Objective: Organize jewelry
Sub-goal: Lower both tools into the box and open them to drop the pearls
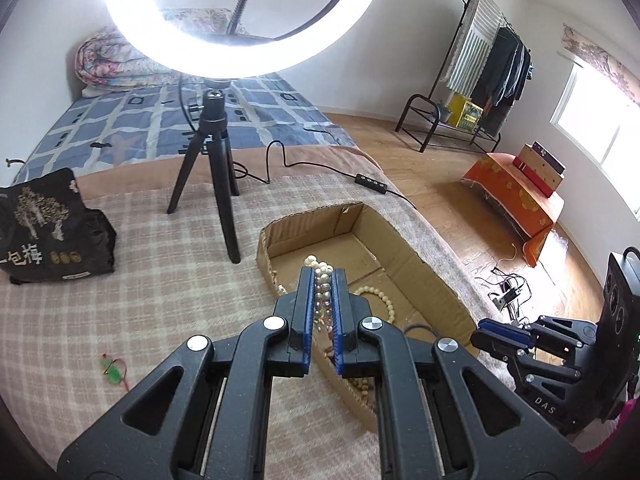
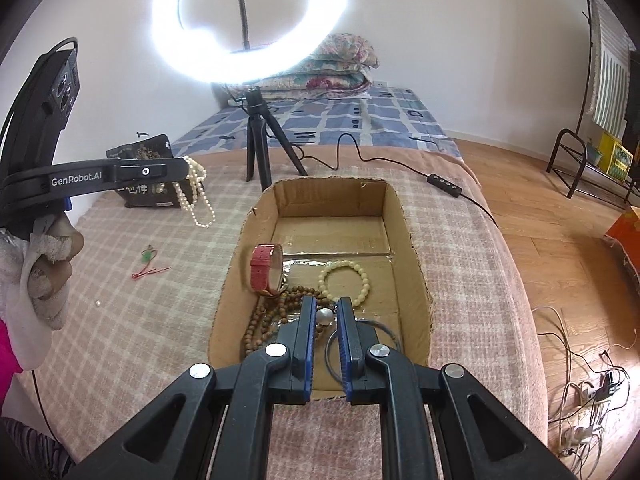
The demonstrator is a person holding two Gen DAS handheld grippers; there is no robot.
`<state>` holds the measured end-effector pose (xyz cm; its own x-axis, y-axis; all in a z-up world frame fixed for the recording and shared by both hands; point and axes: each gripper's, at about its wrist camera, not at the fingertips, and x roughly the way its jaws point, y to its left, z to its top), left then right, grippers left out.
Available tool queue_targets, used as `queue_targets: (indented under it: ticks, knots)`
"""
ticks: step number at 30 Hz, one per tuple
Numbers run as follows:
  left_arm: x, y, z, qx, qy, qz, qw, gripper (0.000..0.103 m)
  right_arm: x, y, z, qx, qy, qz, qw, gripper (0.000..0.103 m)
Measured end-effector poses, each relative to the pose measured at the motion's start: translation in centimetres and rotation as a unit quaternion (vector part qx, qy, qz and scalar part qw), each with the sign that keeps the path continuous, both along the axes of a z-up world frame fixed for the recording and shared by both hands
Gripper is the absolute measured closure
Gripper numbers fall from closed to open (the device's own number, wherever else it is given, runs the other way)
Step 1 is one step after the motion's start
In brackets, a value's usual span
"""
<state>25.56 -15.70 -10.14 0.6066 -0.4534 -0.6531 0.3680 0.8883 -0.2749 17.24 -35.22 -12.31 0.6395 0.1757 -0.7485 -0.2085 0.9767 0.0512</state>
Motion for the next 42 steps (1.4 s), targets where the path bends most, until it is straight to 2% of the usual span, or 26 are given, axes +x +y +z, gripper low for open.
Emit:
queue_targets:
  ticks: [12,24,27,29,31,33,34,35,36,37,38,42]
  knots:
    - [3.2,-2.7,-2.0,0.012,0.009,-0.002,0.9999,0.097,2.7,-0.4,-2.0,-0.007,0.014,-0.008,1.000,0.094]
    - [3.7,-4.4,-2.7,0.039,-0.002,-0.012,0.9992,0.097,4.0,-0.5,-3.4,-0.005,0.027,-0.016,1.000,0.093]
    - [3.8,-4.5,-2.7,0.040,0.000,-0.011,0.9991,0.097,4.1,-0.5,-3.5,-0.004,0.028,-0.016,0.999,0.086]
    - [3.8,-4.5,-2.8,0.040,-0.001,-0.011,0.9992,0.097,4.2,-0.4,-3.6,-0.004,0.027,-0.018,0.999,0.084]
    - [3.8,-4.6,-2.8,0.041,-0.005,-0.009,0.9991,0.097,4.1,-0.5,-3.5,-0.005,0.025,-0.021,0.999,0.075]
    - [3.8,-4.8,-2.7,0.045,-0.006,-0.010,0.9989,0.097,4.1,-0.4,-3.5,-0.005,0.023,-0.023,0.999,0.073]
    - [3.7,-4.9,-2.7,0.047,-0.006,-0.011,0.9988,0.095,4.1,-0.4,-3.5,-0.007,0.023,-0.023,0.999,0.065]
    - [3.7,-4.9,-2.7,0.048,-0.005,-0.013,0.9988,0.081,4.0,-0.3,-3.5,-0.011,0.023,-0.024,0.999,0.060]
    - [3.8,-5.0,-2.7,0.048,-0.006,-0.013,0.9987,0.070,4.0,-0.2,-3.5,-0.014,0.020,-0.025,0.999,0.045]
    - [3.7,-5.0,-2.6,0.048,-0.008,-0.011,0.9988,0.051,3.9,-0.2,-3.4,-0.016,0.015,-0.026,0.999,0.035]
    - [3.5,-4.9,-2.5,0.045,-0.016,-0.008,0.9988,0.046,3.7,-0.1,-3.3,-0.017,0.012,-0.027,0.999,0.032]
    - [3.4,-4.8,-2.2,0.044,-0.018,-0.004,0.9989,0.046,3.5,-0.1,-3.1,-0.017,0.006,-0.032,0.999,0.016]
